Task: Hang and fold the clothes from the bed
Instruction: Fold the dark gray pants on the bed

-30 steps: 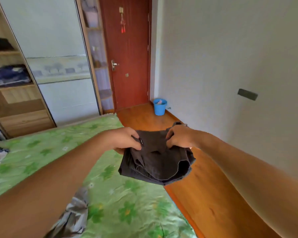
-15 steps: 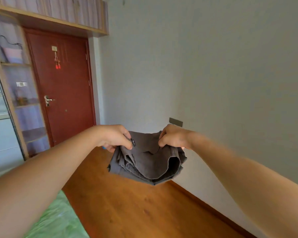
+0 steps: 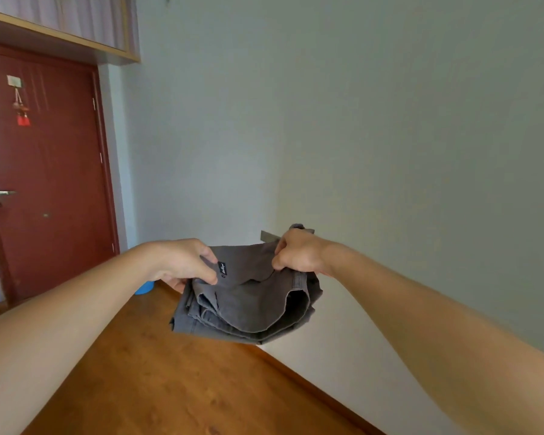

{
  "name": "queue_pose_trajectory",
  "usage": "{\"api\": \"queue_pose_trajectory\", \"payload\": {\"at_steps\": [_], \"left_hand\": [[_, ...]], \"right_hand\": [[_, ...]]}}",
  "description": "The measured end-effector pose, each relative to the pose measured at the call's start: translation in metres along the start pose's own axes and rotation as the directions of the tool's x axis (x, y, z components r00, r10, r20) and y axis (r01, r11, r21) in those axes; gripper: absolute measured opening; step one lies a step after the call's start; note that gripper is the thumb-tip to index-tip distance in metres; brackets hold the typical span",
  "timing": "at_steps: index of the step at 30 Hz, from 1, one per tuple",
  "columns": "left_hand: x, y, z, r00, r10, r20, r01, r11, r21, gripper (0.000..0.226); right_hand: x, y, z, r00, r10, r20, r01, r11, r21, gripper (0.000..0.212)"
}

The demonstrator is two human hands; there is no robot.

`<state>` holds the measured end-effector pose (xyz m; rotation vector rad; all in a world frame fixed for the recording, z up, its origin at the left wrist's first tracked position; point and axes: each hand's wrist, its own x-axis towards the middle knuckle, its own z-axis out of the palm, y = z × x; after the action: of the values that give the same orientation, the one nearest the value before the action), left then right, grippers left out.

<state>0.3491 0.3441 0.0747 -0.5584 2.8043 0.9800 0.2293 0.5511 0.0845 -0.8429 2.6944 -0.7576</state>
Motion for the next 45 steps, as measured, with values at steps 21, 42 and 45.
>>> {"api": "queue_pose_trajectory", "payload": {"at_steps": [21,42,45], "left_hand": [[0.194,-0.230,-0.228,0.942,-0.296,-0.160,0.264,0.945,-0.195,0.028],[0.389,-0.363,-0.418,0.692,-0.592,-0.412,0.569,0.799,-0.193,0.021],[0.436,-0.376,-0.456,0.669,-0.605,-0.432,0.577,0.789,-0.212,0.020]], "right_hand": [[0.386,-0.227,0.118,0.906,-0.332,0.261,0.334,0.942,0.038,0.032],[0.741,-0.426,0.201,0.577,-0.673,0.462,0.646,0.723,0.246,0.018],[0.806,-0.453,0.201,0.555,-0.690,0.464,0.664,0.704,0.252,0.017]]}}
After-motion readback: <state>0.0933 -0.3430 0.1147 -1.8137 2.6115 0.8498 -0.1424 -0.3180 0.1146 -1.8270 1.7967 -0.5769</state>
